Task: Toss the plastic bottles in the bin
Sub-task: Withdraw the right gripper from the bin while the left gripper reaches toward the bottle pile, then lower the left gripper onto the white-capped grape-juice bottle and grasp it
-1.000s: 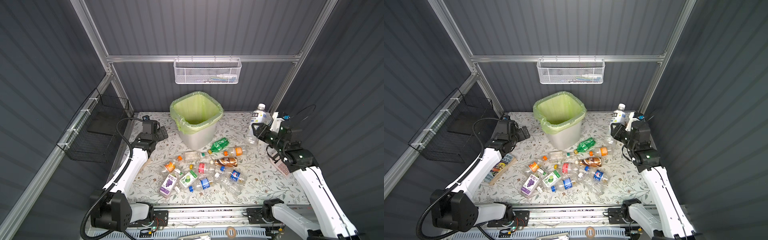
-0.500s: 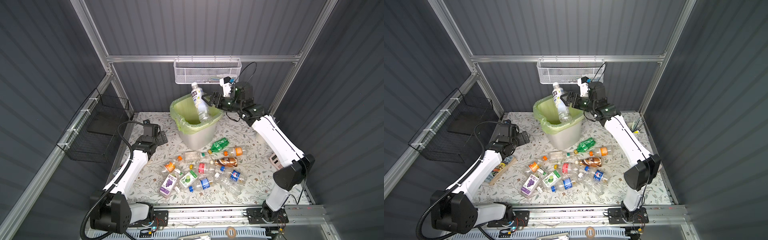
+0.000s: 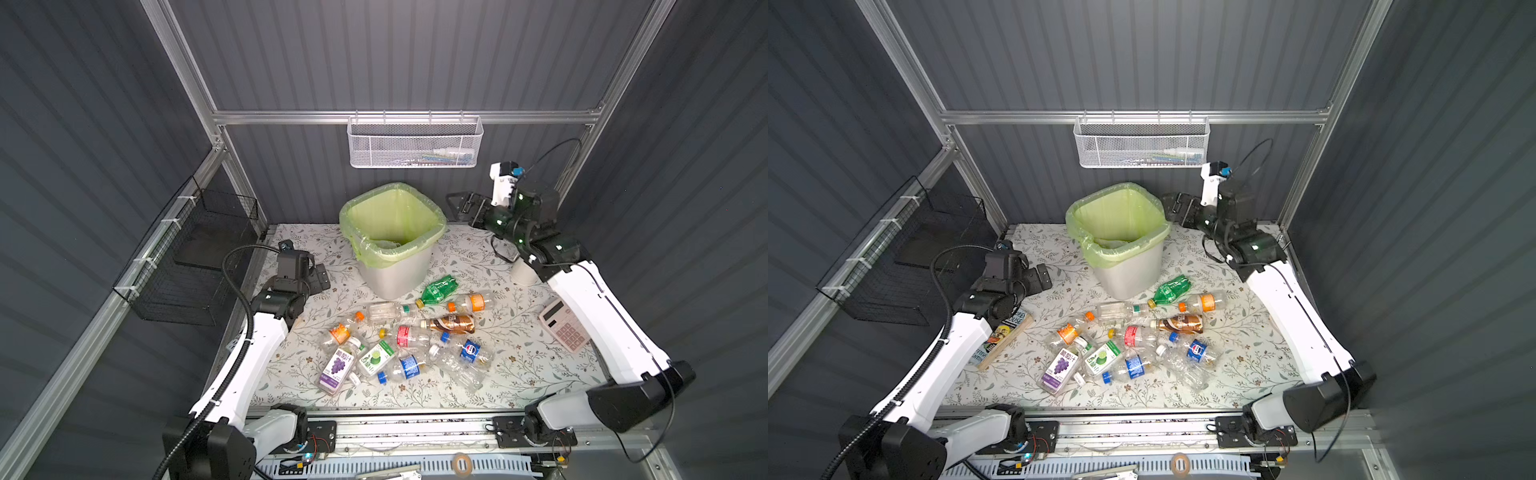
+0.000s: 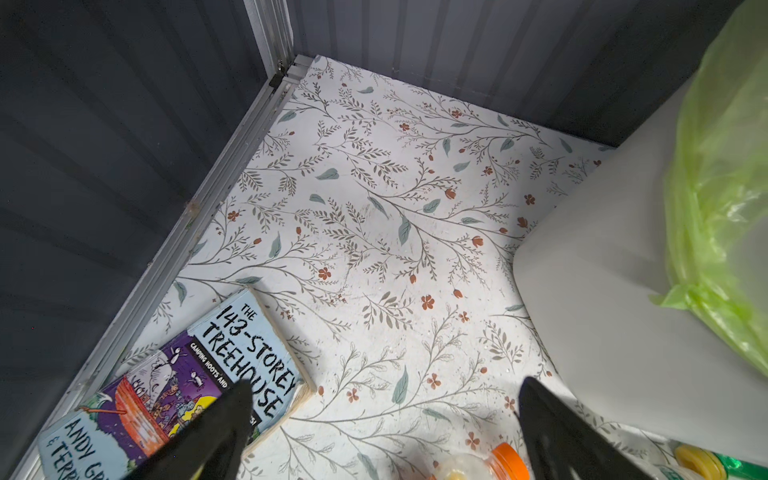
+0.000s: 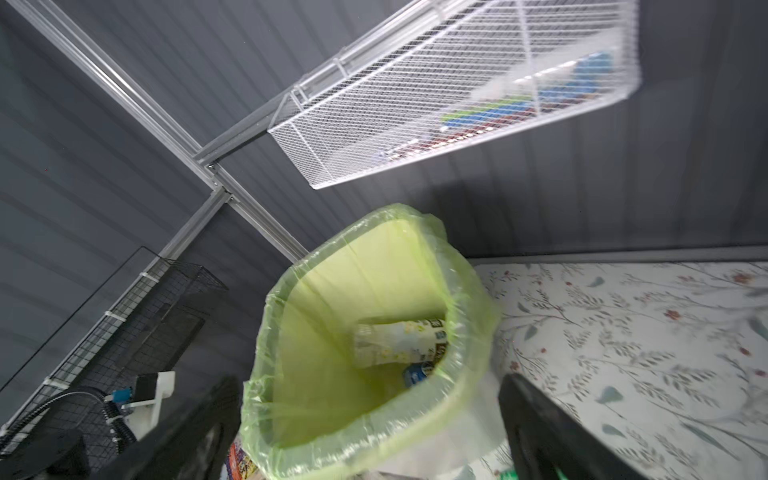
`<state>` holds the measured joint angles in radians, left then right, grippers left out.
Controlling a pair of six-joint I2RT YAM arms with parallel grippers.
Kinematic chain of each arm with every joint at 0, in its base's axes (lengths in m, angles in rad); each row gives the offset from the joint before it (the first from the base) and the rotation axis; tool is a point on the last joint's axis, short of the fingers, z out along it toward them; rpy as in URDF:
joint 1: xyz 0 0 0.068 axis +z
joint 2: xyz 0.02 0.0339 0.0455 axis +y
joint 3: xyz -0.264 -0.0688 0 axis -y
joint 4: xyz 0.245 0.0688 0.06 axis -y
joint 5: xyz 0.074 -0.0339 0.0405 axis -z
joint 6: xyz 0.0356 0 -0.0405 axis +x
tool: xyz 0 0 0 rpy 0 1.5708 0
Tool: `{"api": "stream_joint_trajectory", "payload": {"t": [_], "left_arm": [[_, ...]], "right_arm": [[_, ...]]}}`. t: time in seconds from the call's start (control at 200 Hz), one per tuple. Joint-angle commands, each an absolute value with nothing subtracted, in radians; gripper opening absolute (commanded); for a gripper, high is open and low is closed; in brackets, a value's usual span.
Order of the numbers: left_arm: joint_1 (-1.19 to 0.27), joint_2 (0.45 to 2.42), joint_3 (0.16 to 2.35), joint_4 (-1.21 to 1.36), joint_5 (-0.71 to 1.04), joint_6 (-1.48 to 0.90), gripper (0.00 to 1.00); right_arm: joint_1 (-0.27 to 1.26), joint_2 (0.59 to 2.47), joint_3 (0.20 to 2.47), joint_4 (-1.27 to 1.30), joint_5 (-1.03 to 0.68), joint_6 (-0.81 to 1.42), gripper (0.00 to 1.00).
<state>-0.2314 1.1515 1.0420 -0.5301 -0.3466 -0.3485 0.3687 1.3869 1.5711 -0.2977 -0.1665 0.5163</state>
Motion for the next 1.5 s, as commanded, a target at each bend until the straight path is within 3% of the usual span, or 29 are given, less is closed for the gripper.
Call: {"api": "stream_joint_trajectory", "payload": {"t": [0.0,0.105,0.575,0.97,1.496], "left_arm": [[-0.311,1.156,1.094,-0.692,-0.439,-0.348,1.0],[-0.414,1.197,1.119,-0.808,-0.548,-0.38,1.0],[-0.641,1.228,1.073,-1.04,-0.433,-0.584,1.0],[-0.825,1.187,0.985,-1.101,-0.44,-0.71,1.0],[-0.851,1.222,0.877,-1.02,-0.343,-0.724,1.0]], "right_arm": [[0.322,1.324,1.41,-0.205,-0.141,0.554,0.99],[0.255,1.244,1.261,-0.176,-0.156,0.588,0.99],[0.042,1.061,0.912,-0.129,-0.284,0.663,0.99],[0.028,1.062,0.858,-0.107,-0.317,0.667,0.99],[0.026,1.062,0.851,-0.118,-0.313,0.688,0.99]]}}
